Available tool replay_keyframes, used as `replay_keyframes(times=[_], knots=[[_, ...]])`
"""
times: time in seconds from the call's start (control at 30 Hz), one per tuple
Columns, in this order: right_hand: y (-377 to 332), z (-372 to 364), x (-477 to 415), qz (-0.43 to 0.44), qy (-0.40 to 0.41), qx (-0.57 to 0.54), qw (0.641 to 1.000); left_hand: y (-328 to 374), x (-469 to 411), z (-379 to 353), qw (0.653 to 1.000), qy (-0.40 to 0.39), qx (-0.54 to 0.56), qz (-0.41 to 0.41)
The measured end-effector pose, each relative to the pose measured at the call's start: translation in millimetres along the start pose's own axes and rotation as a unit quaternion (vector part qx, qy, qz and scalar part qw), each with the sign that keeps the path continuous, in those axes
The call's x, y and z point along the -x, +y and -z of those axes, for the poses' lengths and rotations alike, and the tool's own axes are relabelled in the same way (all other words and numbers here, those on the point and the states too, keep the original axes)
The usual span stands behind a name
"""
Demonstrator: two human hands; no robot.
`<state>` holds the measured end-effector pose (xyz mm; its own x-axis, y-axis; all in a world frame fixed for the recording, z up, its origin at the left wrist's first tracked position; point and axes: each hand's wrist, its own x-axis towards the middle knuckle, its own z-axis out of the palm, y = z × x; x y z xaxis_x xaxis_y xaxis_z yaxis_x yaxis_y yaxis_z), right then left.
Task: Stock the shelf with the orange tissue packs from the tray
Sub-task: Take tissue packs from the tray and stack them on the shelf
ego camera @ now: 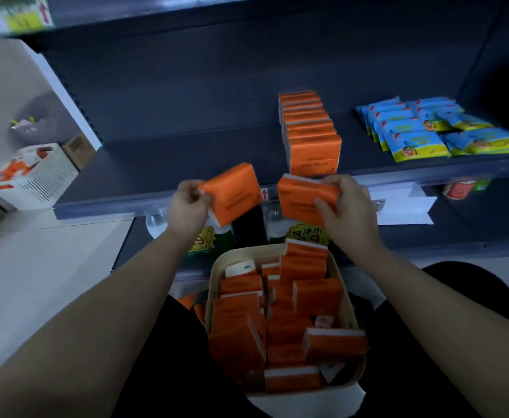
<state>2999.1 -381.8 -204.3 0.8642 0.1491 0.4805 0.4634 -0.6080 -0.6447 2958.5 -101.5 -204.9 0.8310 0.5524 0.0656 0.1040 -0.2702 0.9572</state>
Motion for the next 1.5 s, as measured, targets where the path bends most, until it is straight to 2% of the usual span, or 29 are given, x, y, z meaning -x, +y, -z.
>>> replay_keyframes(times=[0.13, 0.23, 0.47, 0.7, 0.87, 1.07, 1.2, 1.4, 1.5], knots=[[-20.2, -14.4, -20.0, 0.037, -0.037, 0.015, 0.998, 11.9, -28.8, 10.9, 0.997, 0.072, 0.012, -0.028], [-36.0, -30.6, -38.5, 0.047, -0.065, 0.003, 0.997, 14.6, -56.0, 18.2, 0.995, 0.093, -0.001, -0.034], [-49.2, -85.3, -83.1, 0.105, -0.059, 0.034, 0.992, 20.1, -134.6, 3.9, 0.998, 0.047, -0.003, -0.040], [-44.7, -124.2, -123.4, 0.099, -0.056, 0.030, 0.993, 8.6, -200.0, -19.0, 1.000, 0.016, -0.014, 0.007], [-39.4, -148.8, -145.6, 0.076, -0.060, 0.042, 0.994, 9.3, -233.6, -39.7, 1.000, -0.008, 0.019, 0.021], [-29.4, -172.1, -164.3, 0.028, -0.074, 0.018, 0.997, -4.9, -263.9, -40.7, 0.994, -0.052, -0.075, -0.064], [-27.3, -182.0, -175.2, 0.022, -0.069, 0.024, 0.997, -2.7, -263.6, -38.4, 0.963, -0.094, -0.194, -0.163], [-24.5, -186.4, -172.7, 0.059, -0.035, 0.058, 0.996, 7.8, -264.0, -32.3, 0.843, -0.039, -0.404, -0.352], [-24.2, -185.4, -173.8, 0.084, -0.039, 0.085, 0.992, 9.1, -265.0, -31.8, 0.800, -0.062, -0.441, -0.401]])
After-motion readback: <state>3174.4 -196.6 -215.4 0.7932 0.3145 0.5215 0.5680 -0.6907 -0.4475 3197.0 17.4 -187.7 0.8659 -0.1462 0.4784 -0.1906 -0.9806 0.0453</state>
